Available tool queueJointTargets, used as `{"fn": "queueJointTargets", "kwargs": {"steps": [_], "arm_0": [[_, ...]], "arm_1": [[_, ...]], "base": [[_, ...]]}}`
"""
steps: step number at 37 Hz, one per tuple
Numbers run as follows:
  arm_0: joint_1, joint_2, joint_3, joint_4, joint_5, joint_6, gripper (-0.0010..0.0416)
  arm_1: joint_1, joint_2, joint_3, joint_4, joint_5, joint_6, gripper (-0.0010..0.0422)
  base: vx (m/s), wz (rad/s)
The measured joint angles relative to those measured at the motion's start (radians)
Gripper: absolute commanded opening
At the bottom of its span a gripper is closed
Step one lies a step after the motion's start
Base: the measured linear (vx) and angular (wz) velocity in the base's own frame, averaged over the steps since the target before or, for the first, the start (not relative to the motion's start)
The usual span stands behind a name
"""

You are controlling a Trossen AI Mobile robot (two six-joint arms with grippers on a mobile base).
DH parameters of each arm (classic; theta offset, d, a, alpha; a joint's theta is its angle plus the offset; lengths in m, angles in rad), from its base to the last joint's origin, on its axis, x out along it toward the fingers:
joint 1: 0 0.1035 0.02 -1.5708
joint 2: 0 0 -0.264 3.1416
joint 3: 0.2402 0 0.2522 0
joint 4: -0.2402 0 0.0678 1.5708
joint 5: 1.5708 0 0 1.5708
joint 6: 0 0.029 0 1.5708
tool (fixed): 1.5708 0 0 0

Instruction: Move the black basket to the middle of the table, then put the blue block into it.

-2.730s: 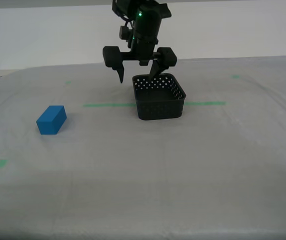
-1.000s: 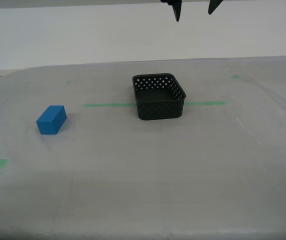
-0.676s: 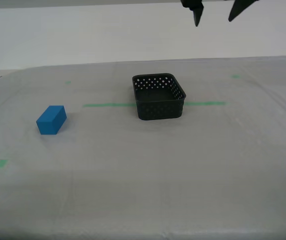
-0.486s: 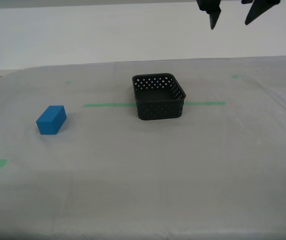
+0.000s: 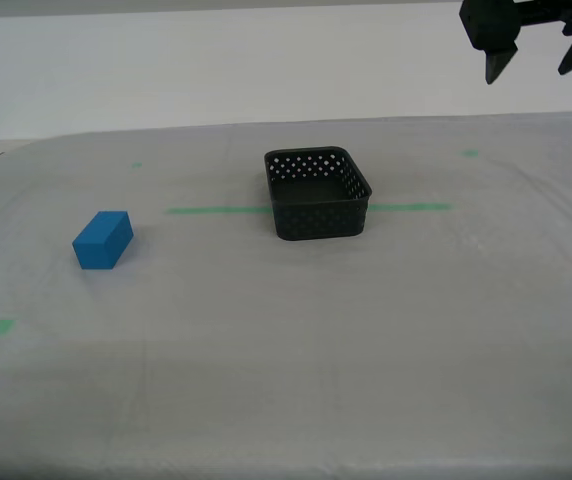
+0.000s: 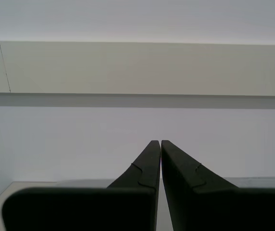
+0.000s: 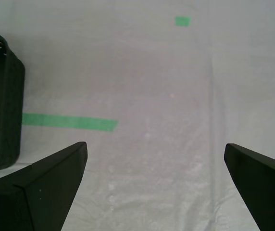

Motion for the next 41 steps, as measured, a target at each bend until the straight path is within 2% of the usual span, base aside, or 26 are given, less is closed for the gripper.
{"fn": "queueJointTargets", "kwargs": {"steps": [8,18,41], "arm_0": [[-0.058,-0.018,-0.096,0.071,-0.003,-0.009,0.0400],[-0.087,-0.018,-0.205,0.256,-0.010,-0.022,0.0400],[-0.087,-0.018,-0.217,0.264,-0.010,-0.025,0.0398]], "arm_1": [[0.000,0.000,0.000,0.000,0.000,0.000,0.0000],[0.000,0.000,0.000,0.000,0.000,0.000,0.0000],[0.000,0.000,0.000,0.000,0.000,0.000,0.0000]], "base": [[0.000,0.000],[0.000,0.000],[0.000,0.000]]}}
